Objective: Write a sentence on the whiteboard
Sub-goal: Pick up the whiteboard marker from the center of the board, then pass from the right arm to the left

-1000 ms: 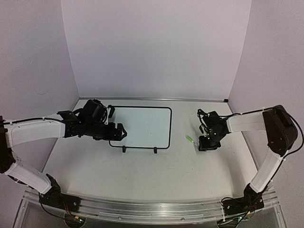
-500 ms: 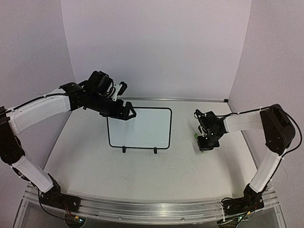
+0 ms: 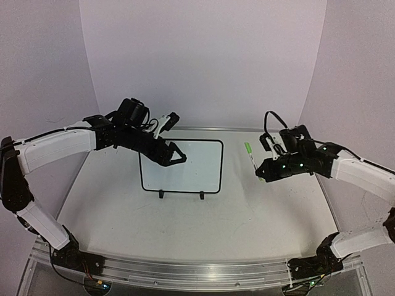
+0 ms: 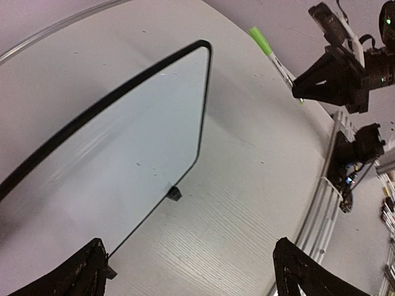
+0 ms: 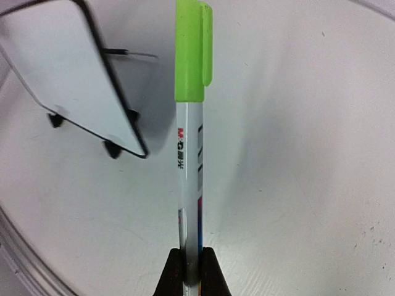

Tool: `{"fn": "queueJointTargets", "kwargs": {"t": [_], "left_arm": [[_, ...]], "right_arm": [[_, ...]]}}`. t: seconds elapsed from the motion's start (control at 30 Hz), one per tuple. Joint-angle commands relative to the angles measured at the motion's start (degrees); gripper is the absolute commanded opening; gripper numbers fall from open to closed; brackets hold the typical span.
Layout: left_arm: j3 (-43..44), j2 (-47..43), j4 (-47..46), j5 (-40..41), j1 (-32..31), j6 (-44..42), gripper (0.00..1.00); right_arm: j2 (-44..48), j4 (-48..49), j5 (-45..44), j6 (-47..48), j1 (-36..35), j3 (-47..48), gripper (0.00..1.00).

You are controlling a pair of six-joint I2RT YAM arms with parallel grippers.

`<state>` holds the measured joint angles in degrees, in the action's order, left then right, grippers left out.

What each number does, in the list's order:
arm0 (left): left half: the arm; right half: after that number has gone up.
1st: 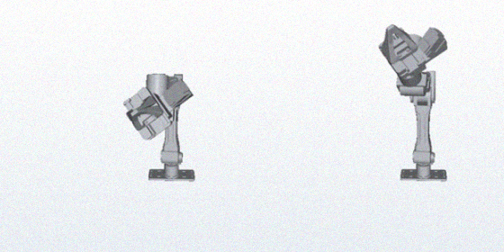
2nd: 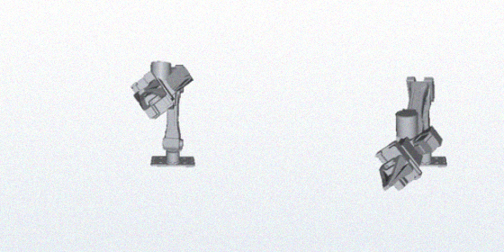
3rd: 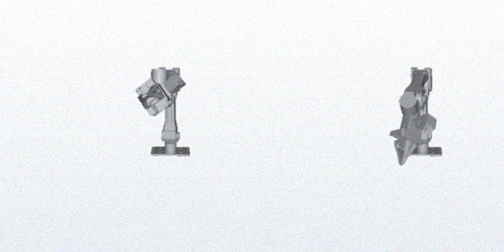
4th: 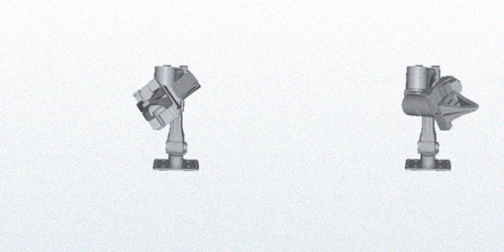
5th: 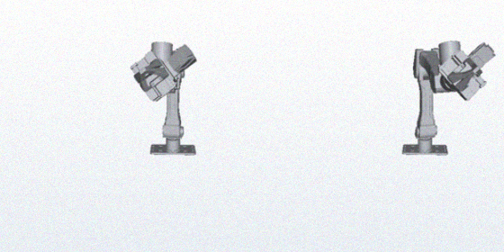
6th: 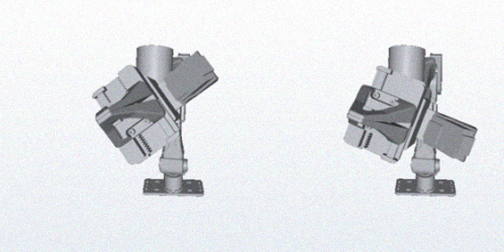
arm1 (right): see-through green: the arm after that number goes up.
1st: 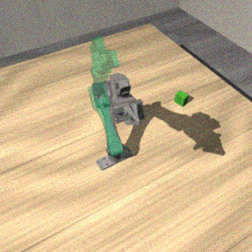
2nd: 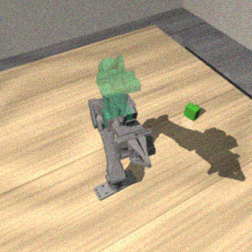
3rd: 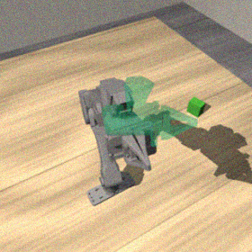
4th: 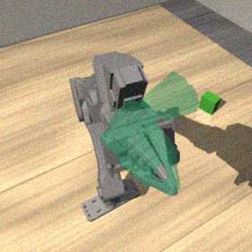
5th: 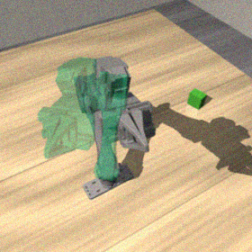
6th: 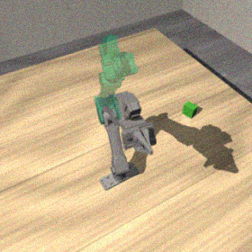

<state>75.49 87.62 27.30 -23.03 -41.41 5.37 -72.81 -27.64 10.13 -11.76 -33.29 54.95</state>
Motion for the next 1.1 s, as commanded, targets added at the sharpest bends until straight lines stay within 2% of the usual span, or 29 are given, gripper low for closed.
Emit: {"fn": "queueJointTargets", "kwargs": {"t": [0.0, 0.1, 0.27, 0.43, 0.5, 0.57, 0.87, 0.93, 1.07], "left_arm": [[0.0, -0.08, -6.77, -17.51, -0.08, -1.08, 0.93], [-0.31, 0.63, -9.49, -24.17, -0.16, 1.9, 0.93], [-0.47, 1.22, -14.61, -33.25, -0.68, 7.1, 0.94], [-0.76, 2.13, -15.03, -34.95, -1.04, 8.2, 0.96], [-0.62, 2.87, -14.07, -35.39, -1.04, 8.01, 0.93], [-0.6, 3.61, -13.68, -35.79, -1.04, 7.98, 0.86], [0.94, 5.27, -9.3, -36.61, -1.04, 4.9, 0.39], [1.13, 5.24, -8.46, -36.4, -1.04, 4.21, 0.31], [1.46, 5.51, -7.62, -36.51, -1.04, 3.63, 0.28]], "right_arm": [[5.37, -0.84, 9.94, 1.08, -4.78, 3.01, 0.0], [4.91, -0.93, 11.0, 1.11, -9.33, 6.31, 0.0], [-1.06, -3.06, 9.67, 2.83, -16.12, 12.89, 0.0], [-6.87, -3.56, 8.55, 4.39, -20.66, 17.15, 0.0], [-8.55, -3.56, 8.17, 4.7, -21.69, 18.42, 0.0], [-9.64, -3.66, 7.95, 4.95, -22.67, 19.62, 0.0], [-10.66, -3.74, 6.41, 5.15, -23.81, 20.45, 0.0], [-10.72, -3.74, 6.4, 5.24, -23.77, 20.46, 0.0], [-10.91, -4.61, 6.4, 5.77, -23.8, 20.61, 0.0]]}}
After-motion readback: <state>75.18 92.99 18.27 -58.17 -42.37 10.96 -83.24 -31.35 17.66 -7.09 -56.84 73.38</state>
